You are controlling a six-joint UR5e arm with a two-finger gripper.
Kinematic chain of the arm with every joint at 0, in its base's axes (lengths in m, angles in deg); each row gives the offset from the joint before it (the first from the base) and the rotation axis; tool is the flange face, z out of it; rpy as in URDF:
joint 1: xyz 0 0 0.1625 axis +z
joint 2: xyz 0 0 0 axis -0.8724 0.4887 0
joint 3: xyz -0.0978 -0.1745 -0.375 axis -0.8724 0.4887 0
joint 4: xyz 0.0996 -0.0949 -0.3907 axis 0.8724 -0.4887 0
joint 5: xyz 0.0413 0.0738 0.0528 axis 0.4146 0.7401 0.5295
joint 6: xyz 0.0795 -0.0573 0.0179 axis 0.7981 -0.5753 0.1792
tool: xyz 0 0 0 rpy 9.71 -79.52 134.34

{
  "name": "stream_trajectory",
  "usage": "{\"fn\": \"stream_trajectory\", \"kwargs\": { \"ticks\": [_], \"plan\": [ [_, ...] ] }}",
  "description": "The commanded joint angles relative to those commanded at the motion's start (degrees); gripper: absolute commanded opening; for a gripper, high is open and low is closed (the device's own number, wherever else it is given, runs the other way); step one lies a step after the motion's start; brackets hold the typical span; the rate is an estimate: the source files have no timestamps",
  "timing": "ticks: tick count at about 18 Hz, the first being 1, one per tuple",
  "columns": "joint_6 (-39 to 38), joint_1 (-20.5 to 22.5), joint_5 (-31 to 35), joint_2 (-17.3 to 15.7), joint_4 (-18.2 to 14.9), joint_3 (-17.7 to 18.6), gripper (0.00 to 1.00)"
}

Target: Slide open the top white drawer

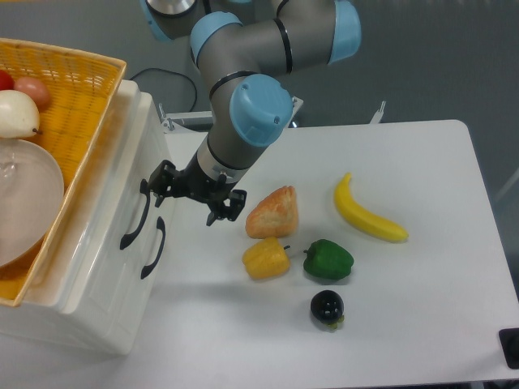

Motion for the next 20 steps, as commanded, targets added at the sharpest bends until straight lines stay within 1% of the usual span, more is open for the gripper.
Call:
{"fn": "stream_trajectory", "kwargs": {
  "ticks": [5, 8, 13, 20],
  "plan": [
    [-0.8, 0.0, -0.5, 0.1, 0.1, -0.1, 1.0],
    [-3.4, -0.1, -0.5, 0.4, 0.1, -0.1, 1.0],
    [-5.1, -0.1, -0.4, 0.5, 0.1, 0.0, 1.0],
    [-5.3, -0.6, -0.6, 1.1, 0.1, 0.0, 1.0]
  ]
}}
